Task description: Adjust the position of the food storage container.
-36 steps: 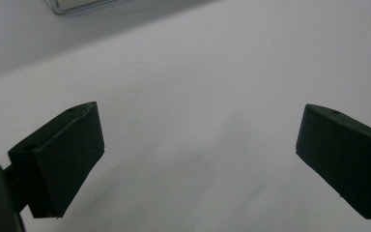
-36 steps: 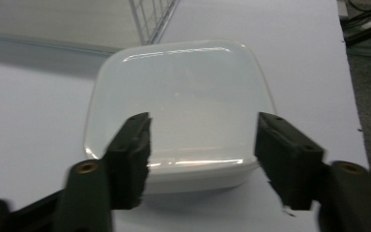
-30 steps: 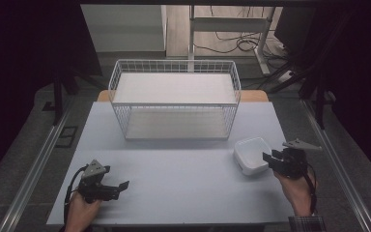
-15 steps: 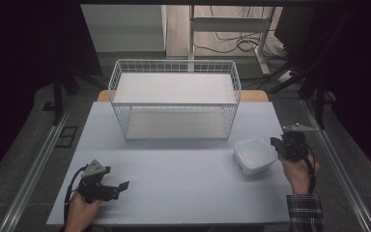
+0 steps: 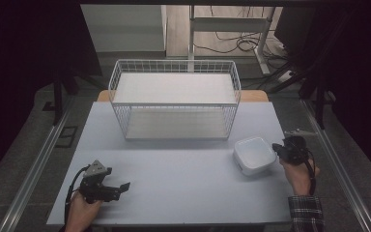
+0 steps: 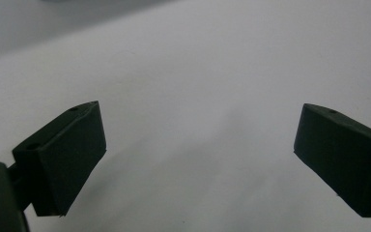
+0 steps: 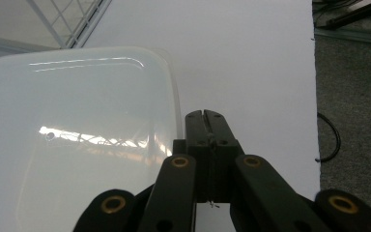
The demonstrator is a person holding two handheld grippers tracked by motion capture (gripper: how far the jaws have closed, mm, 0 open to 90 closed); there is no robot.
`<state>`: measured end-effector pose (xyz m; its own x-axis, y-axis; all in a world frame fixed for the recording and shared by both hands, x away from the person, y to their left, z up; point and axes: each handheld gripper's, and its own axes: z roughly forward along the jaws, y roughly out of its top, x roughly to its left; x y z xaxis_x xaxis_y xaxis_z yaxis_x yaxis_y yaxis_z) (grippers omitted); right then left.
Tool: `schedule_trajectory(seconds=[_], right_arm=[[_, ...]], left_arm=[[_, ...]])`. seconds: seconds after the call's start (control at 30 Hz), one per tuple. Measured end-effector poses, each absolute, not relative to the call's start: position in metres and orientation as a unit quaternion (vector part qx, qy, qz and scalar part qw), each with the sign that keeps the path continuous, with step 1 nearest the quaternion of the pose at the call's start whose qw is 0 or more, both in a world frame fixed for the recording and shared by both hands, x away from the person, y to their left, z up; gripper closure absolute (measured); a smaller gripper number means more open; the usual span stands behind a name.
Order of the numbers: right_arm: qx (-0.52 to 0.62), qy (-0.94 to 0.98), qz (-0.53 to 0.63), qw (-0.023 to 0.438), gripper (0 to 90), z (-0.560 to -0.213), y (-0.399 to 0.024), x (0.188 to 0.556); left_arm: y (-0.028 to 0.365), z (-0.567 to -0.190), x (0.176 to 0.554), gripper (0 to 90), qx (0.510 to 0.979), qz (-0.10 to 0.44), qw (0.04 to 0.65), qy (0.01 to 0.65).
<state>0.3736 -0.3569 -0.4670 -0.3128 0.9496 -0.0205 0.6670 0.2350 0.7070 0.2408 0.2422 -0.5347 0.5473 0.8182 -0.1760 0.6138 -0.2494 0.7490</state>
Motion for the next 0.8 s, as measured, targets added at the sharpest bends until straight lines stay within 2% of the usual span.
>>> schedule_trajectory(seconds=[0.8], right_arm=[[0.498,0.785,0.335,0.156,89.2,-0.470,-0.305,0.360]], left_arm=[[0.241,-0.535,0.241,4.5,0.779,0.114,0.410,0.460]])
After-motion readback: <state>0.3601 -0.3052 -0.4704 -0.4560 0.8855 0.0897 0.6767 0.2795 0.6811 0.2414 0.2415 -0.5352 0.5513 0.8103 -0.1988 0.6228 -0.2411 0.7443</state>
